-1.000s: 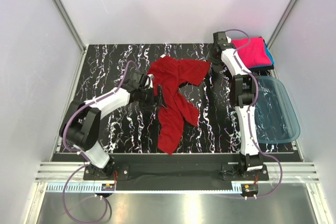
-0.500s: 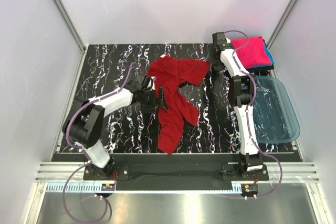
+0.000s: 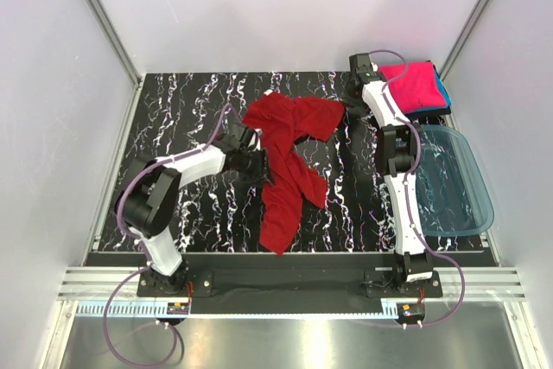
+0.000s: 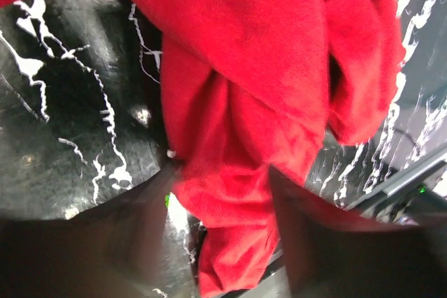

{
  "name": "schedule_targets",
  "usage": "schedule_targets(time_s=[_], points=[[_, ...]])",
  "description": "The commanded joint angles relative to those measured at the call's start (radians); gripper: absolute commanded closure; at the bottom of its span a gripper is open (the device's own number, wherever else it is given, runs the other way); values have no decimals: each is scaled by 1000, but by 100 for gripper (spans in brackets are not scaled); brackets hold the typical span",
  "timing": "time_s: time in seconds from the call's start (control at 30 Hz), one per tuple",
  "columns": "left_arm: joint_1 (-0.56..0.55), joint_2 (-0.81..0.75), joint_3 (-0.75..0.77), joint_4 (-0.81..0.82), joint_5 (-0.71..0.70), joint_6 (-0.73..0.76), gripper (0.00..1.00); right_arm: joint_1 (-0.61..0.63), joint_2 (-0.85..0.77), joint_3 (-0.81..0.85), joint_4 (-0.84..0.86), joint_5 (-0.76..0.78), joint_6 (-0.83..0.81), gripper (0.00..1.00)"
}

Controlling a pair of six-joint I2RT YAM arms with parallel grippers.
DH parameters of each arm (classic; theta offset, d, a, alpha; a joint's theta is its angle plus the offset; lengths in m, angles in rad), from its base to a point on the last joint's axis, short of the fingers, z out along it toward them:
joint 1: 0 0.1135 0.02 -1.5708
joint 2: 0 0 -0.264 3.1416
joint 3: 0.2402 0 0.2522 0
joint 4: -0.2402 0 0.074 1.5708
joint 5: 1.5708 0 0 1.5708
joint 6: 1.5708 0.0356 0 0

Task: Fold and stack the t-shirts
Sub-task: Flatten the tshirt out

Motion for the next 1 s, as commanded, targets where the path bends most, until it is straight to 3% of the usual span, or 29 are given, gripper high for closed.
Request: schedule_targets(time_s=[0.0, 0.03, 0.07, 0.23, 0.37, 0.43, 0.57, 0.67, 0.73, 0.77, 0.8, 0.83, 0.87, 0.97], points=[[2, 46, 79, 2, -24, 10, 65, 4, -89, -37, -58, -10, -31, 100], [8, 51, 96, -29, -21, 17, 87, 4, -124, -51, -59, -4, -44, 100], [23, 53, 111, -44, -13, 27, 98, 4, -201, -80, -61, 8, -51, 100], [96, -76, 191, -165, -99, 87, 100, 4, -494, -284, -78, 51, -73, 100], [175, -162, 260, -219, -248, 142, 100, 6, -835, -686, -26, 10, -33, 100], [197, -145, 315, -229, -260, 153, 100, 6, -948, -909, 37, -21, 4, 100], [264, -14, 510, -298, -282, 193, 100, 7, -1236, -1199, 98, -82, 79, 100], [283, 184, 801, -360, -318, 243, 100, 41, -1383, -1364, 146, -107, 137, 100], [289, 275, 1052, -428, -331, 259, 89, 59, -1439, -1421, 166, -111, 168, 100], [297, 366, 1243, -472, -306, 264, 76, 59, -1485, -1464, 171, -117, 177, 100], [297, 404, 1330, -568, -293, 270, 64, 61, -1505, -1481, 180, -119, 185, 100], [294, 425, 1395, -609, -288, 277, 43, 64, -1520, -1502, 181, -122, 180, 100], [283, 412, 1406, -635, -317, 291, 39, 64, -1542, -1510, 183, -119, 174, 100], [214, 227, 1191, -617, -471, 345, 34, 64, -1564, -1525, 178, -128, 156, 100]])
